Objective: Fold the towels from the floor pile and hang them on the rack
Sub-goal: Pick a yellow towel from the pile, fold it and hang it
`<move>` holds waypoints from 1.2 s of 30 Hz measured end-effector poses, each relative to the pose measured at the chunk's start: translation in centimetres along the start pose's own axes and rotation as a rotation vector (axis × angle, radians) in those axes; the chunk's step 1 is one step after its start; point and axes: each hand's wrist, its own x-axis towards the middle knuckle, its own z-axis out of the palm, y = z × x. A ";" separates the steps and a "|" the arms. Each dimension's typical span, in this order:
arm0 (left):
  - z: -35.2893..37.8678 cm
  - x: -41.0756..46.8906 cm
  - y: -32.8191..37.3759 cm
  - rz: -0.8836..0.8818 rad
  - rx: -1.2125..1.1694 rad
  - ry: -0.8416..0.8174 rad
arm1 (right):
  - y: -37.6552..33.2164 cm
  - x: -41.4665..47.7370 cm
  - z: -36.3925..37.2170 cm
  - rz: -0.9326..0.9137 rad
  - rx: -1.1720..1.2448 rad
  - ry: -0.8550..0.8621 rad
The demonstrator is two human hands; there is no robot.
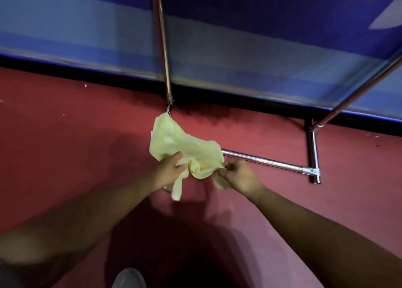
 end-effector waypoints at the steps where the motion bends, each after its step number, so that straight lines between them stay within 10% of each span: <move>1: -1.2 -0.5 2.3 0.029 -0.030 0.049 | -1.2 -1.1 -1.0 -0.018 0.020 0.027; 12: -9.6 -16.9 24.8 0.275 -0.592 0.171 | -13.4 -21.0 -12.2 -0.227 0.373 0.392; 17: -9.1 -25.2 29.1 0.352 -0.922 -0.065 | -14.6 -29.8 -14.5 -0.343 0.422 0.496; 24: -7.0 -28.1 29.3 0.355 -0.582 0.258 | -11.5 -32.9 -14.1 -0.267 0.374 0.556; 32: -7.0 -30.1 30.3 0.507 -0.594 0.067 | -12.2 -35.2 -14.4 -0.532 0.465 0.038; 36: -7.7 -29.6 30.2 0.552 -0.446 0.120 | -12.2 -34.7 -14.5 -0.601 0.331 0.174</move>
